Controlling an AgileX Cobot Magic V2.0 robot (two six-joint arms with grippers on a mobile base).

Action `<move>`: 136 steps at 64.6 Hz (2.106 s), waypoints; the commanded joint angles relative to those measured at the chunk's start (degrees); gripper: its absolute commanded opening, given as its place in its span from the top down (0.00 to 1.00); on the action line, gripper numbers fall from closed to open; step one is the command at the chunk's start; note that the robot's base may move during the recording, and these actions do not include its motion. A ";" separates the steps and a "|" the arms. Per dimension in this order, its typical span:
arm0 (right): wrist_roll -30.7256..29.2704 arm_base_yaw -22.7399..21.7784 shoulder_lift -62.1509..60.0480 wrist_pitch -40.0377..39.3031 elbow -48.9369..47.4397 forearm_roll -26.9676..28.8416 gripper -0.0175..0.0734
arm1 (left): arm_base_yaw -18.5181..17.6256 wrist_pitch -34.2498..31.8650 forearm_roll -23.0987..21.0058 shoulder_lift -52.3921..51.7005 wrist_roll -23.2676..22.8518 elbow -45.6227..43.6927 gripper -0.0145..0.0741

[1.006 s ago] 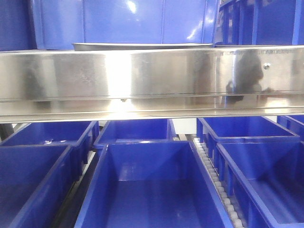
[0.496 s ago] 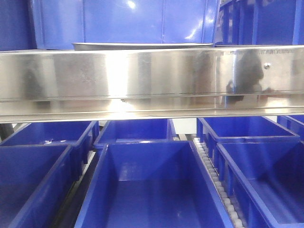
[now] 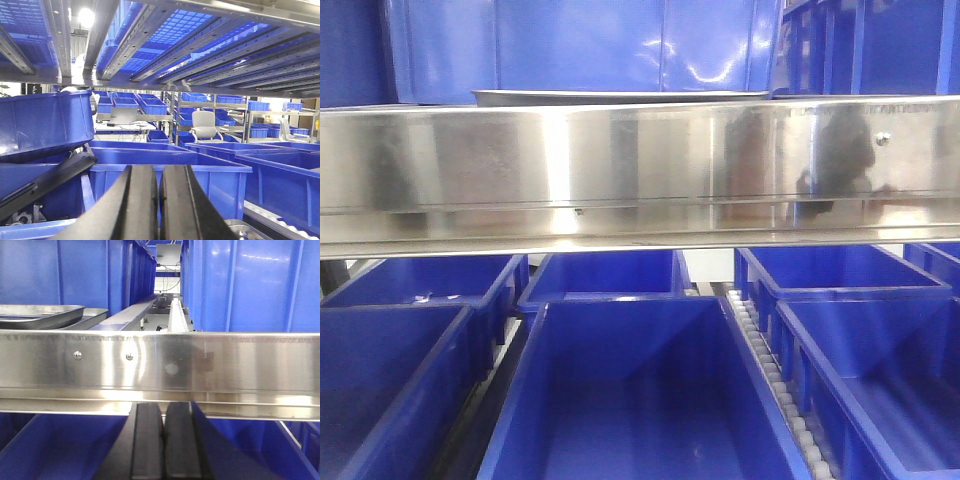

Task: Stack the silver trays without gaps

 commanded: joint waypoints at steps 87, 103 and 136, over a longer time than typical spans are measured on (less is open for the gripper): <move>0.02 -0.07 -0.28 -1.10 0.00 -0.47 0.89 | 30.99 -25.61 -26.98 -12.20 28.68 51.03 0.82; 0.02 -0.07 -0.28 -1.10 0.00 -0.47 0.89 | 30.99 -29.23 -24.42 -12.34 28.10 53.03 0.82; 0.02 -0.07 -0.28 -1.22 0.00 -0.47 0.89 | 30.99 -25.94 -27.10 -12.34 25.08 53.03 0.82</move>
